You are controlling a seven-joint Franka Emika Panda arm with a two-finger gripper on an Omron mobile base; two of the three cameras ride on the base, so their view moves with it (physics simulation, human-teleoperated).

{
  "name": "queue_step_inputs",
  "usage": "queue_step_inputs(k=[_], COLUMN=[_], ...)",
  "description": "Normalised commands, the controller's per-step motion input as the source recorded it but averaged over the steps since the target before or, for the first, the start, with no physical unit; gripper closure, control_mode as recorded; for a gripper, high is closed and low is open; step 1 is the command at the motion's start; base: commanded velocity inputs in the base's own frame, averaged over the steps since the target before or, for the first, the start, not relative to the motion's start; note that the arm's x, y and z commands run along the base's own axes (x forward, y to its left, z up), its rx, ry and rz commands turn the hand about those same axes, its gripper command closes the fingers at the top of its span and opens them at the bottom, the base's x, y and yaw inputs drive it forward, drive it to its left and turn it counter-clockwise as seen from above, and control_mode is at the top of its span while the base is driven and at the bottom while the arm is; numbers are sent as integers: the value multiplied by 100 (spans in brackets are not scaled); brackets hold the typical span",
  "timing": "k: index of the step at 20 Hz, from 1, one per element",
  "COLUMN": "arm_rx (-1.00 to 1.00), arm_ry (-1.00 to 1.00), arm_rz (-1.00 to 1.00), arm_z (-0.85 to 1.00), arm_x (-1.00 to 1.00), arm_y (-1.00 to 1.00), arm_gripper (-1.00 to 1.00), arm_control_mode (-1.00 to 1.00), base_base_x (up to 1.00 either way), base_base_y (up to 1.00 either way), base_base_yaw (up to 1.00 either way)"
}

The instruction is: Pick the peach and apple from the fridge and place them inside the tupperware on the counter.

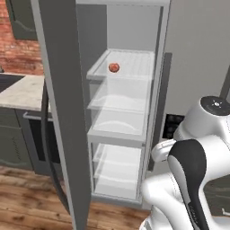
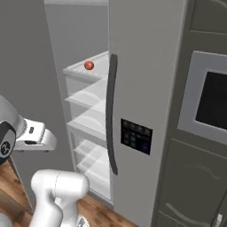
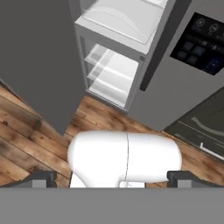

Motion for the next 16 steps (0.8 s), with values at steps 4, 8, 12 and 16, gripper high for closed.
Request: queue_step_inputs(k=[4, 8, 12, 16], arm_rx=[0, 0, 0, 0], arm_ry=[0, 0, 0, 0], arm_rz=[0, 0, 0, 0], arm_z=[0, 0, 0, 0], arm_x=[0, 0, 0, 0], arm_y=[0, 0, 0, 0], arm_gripper=[-100, -100, -100, -100], arm_control_mode=[100, 100, 100, 100], base_base_x=[60, 48, 48, 39], base_base_y=[-4, 3, 5, 21], base_base_yaw=[10, 0, 0, 0])
